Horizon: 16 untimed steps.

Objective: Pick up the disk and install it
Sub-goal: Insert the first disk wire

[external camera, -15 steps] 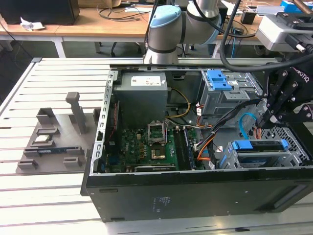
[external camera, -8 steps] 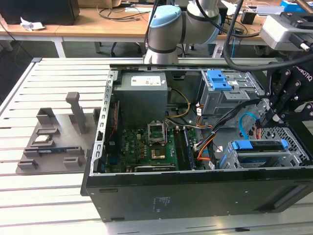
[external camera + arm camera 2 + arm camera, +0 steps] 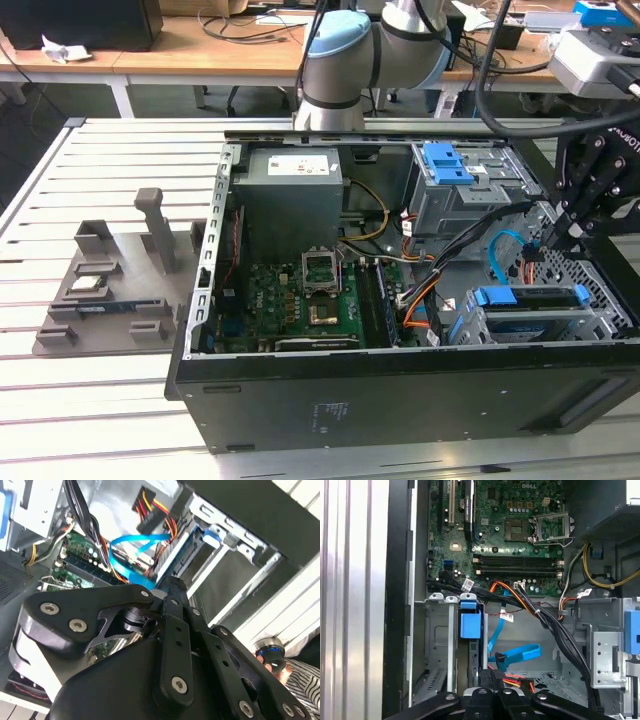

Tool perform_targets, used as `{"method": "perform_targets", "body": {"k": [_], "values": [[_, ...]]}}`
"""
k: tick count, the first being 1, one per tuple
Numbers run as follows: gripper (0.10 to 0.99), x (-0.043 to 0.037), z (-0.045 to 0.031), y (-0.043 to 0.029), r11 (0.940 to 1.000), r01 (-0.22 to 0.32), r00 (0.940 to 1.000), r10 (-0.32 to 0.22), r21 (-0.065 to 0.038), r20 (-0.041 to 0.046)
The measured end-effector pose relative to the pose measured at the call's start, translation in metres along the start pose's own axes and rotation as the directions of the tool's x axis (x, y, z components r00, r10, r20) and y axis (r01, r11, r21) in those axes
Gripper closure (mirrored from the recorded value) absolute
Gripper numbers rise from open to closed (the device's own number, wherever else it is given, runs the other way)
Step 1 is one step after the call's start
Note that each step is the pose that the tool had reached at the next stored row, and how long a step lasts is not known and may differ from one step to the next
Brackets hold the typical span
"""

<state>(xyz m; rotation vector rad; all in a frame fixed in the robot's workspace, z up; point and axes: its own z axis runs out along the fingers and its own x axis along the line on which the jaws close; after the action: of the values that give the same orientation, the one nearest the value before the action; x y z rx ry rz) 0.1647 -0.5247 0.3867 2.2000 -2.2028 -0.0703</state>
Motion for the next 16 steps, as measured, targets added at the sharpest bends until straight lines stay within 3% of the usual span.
{"method": "perform_targets", "body": {"k": [2, 5, 7, 14, 16], "values": [[0.980, -0.0086, 0.0039, -0.0111, 1.0000, 0.000, 1.0000, 0.000, -0.003, -0.0008], [0.980, -0.0170, 0.0100, -0.0188, 1.0000, 0.000, 1.0000, 0.000, -0.006, -0.0007], [0.980, -0.0274, 0.0148, -0.0278, 1.0000, 0.000, 1.0000, 0.000, -0.007, -0.0009], [0.980, -0.0293, 0.0151, -0.0286, 1.0000, 0.000, 1.0000, 0.000, -0.007, -0.0009], [0.918, -0.0293, 0.0151, -0.0287, 1.0000, 0.000, 1.0000, 0.000, -0.007, -0.0009]]}}
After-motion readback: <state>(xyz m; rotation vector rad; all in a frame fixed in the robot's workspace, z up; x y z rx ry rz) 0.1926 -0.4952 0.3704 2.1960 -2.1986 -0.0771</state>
